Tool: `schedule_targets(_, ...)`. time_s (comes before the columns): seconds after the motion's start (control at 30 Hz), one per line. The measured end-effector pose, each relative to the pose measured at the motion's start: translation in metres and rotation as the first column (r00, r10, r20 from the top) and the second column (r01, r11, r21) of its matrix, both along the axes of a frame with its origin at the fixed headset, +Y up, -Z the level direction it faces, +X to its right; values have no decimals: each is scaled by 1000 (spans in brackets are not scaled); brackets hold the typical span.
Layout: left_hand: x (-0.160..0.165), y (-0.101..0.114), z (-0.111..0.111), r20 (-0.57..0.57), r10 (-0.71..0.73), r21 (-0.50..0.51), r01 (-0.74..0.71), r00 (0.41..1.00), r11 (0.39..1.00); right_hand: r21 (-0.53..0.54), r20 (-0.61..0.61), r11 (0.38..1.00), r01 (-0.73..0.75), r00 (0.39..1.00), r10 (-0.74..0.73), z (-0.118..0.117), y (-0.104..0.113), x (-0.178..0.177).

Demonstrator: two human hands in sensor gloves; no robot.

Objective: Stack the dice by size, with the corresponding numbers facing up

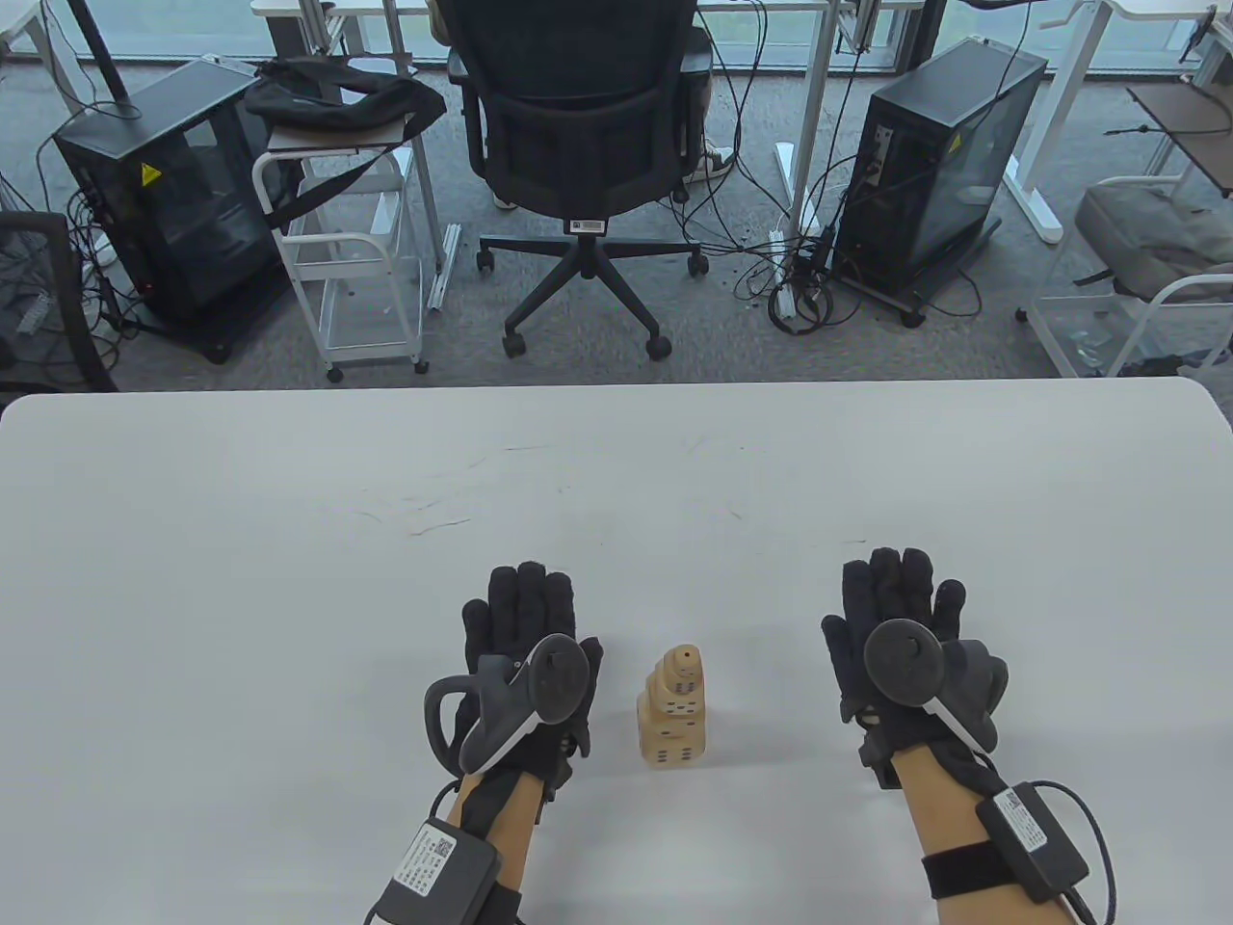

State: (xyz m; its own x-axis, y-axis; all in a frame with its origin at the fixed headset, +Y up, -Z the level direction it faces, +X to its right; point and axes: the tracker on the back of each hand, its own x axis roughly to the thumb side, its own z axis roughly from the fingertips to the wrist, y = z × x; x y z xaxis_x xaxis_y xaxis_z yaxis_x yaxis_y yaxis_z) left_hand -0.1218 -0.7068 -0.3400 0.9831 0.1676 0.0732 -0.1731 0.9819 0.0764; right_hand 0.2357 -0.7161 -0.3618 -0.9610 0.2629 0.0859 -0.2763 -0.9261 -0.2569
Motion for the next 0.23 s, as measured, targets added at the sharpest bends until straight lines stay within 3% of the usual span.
schedule_targets(0.23,0,0,0,2,-2,3,2,1000,1000,-1,1,1000,5,1000,-5,1,-1,1)
